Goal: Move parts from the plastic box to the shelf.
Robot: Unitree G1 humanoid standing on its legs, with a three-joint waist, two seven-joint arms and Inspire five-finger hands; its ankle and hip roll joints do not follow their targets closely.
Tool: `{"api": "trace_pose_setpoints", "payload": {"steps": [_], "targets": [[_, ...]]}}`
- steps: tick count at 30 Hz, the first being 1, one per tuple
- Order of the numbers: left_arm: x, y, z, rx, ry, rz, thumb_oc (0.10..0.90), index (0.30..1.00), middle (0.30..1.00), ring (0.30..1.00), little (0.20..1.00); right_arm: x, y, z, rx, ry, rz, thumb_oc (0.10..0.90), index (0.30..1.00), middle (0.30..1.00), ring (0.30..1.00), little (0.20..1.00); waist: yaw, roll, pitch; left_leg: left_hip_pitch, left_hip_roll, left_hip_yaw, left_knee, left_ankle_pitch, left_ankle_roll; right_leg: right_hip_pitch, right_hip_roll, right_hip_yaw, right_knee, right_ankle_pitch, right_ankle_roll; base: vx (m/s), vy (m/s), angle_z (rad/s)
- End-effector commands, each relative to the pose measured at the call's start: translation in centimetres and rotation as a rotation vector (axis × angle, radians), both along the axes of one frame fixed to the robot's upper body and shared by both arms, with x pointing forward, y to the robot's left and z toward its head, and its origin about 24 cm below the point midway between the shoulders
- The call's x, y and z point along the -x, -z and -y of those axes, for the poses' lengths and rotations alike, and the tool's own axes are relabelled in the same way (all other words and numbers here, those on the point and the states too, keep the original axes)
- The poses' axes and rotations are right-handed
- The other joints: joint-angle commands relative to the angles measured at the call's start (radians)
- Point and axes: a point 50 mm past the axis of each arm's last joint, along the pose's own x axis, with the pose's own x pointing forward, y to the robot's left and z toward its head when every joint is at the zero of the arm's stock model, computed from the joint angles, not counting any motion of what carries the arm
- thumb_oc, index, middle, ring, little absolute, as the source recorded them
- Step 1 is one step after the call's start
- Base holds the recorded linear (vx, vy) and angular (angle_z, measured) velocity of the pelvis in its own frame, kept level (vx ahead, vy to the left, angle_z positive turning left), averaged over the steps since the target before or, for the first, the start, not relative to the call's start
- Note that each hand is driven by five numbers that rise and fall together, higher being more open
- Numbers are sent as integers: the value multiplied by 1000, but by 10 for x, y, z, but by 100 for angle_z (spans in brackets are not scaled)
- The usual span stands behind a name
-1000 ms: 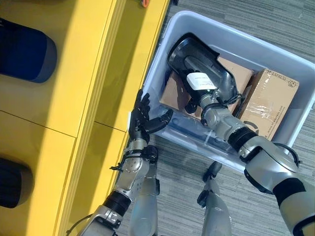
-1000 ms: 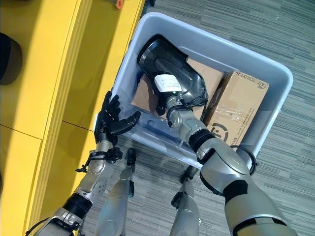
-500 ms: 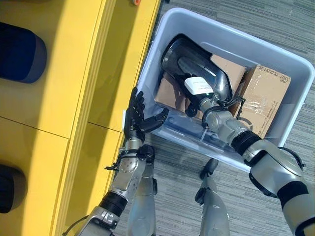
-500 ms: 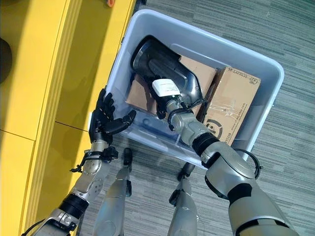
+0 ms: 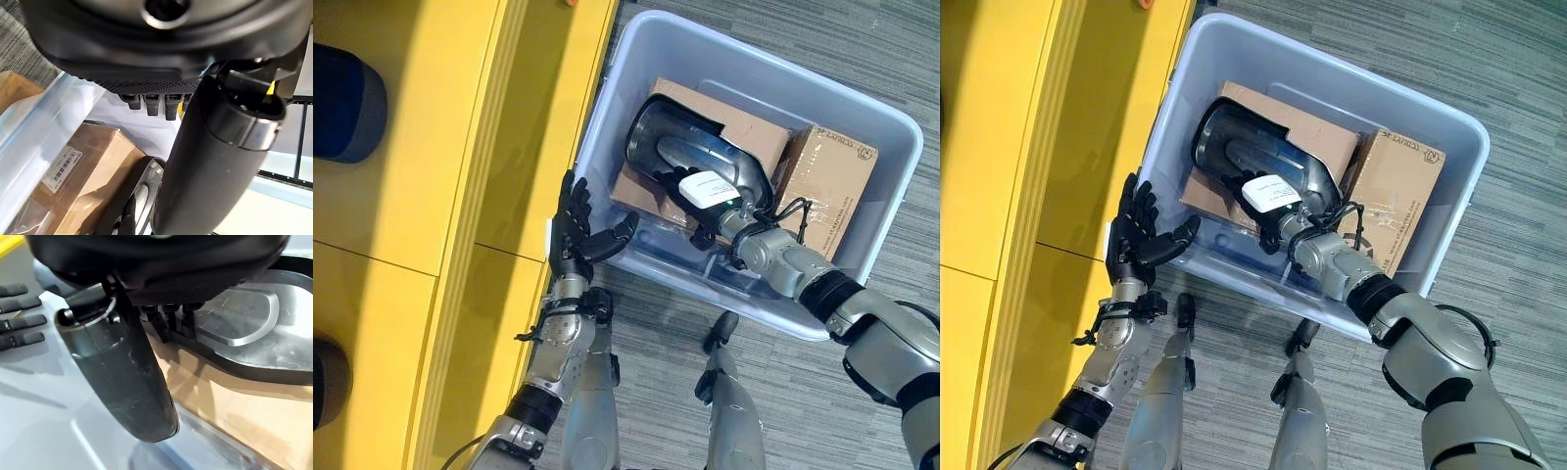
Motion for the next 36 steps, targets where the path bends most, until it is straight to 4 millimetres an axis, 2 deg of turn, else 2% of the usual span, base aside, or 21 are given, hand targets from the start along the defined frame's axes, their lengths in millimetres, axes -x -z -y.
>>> {"api": "trace_pose_setpoints", "payload": {"steps": [1, 8, 11, 13, 16, 17, 18, 24, 32, 36], "targets": [[11, 28, -17, -39, -42, -122, 900, 1000, 1000, 1000, 1000, 2, -34, 6, 74, -58, 81, 900, 1000, 1000, 1000, 1000, -1, -20, 49, 60, 32, 32, -14, 10, -47, 124, -50, 82, 183, -111, 76, 0, 0, 0], [14, 30, -20, -46, -42, -128, 900, 1000, 1000, 1000, 1000, 5, -38, 17, 96, -51, 77, 900, 1000, 1000, 1000, 1000, -4, -21, 48, 67, 35, 32, -15, 9, -49, 125, -50, 83, 187, -116, 76, 0, 0, 0], [14, 31, -22, -44, -55, -136, 900, 1000, 1000, 1000, 1000, 1, -61, 22, 6, -6, 161, 900, 1000, 1000, 1000, 1000, -6, -23, 46, 70, 35, 36, -14, 8, -47, 123, -49, 84, 188, -115, 74, 0, 0, 0], [13, 31, -24, -35, -71, -141, 900, 1000, 1000, 1000, 1000, 1, -88, 23, -116, 7, 255, 900, 1000, 1000, 1000, 1000, -10, -23, 45, 72, 36, 41, -15, 6, -45, 120, -49, 88, 189, -112, 74, 0, 0, 0], [12, 30, -25, -23, -85, -138, 900, 1000, 1000, 1000, 1000, 7, -118, 19, -318, -17, 358, 900, 1000, 1000, 1000, 1000, -16, -24, 45, 74, 35, 49, -17, 5, -43, 117, -48, 93, 187, -104, 74, -1, 3, -1], [12, 30, -25, -24, -84, -138, 900, 1000, 1000, 1000, 1000, 7, -118, 20, -319, -16, 358, 900, 1000, 1000, 1000, 1000, -14, -25, 44, 74, 35, 50, -17, 6, -43, 117, -48, 93, 187, -104, 74, 4, 15, -8], [12, 29, -25, -18, -85, -139, 900, 1000, 1000, 1000, 1000, 15, -133, 10, -404, -76, 415, 900, 1000, 1000, 1000, 1000, -19, -25, 44, 77, 35, 52, -18, 4, -43, 117, -48, 96, 185, -101, 74, 9, 12, -9], [12, 29, -23, -14, -86, -147, 900, 1000, 1000, 1000, 1000, 30, -152, -1, -558, -154, 525, 900, 1000, 1000, 1000, 1000, -28, -28, 36, 77, 34, 58, -21, 0, -37, 110, -47, 102, 186, -94, 73, 1, 4, -3], [11, 28, -20, -21, -93, -145, 900, 1000, 1000, 1000, 1000, 33, -141, -11, -680, -170, 519, 900, 1000, 1000, 1000, 1000, -34, -28, 36, 74, 32, 61, -12, -9, -32, 105, -47, 108, 191, -93, 71, 2, 0, -2], [10, 29, -17, -27, -94, -156, 900, 1000, 1000, 1000, 1000, 34, -136, -24, -759, -195, 489, 900, 1000, 1000, 1000, 1000, -35, -25, 37, 74, 29, 63, -9, -12, -29, 106, -47, 110, 190, -91, 73, 0, 0, 0]]}}
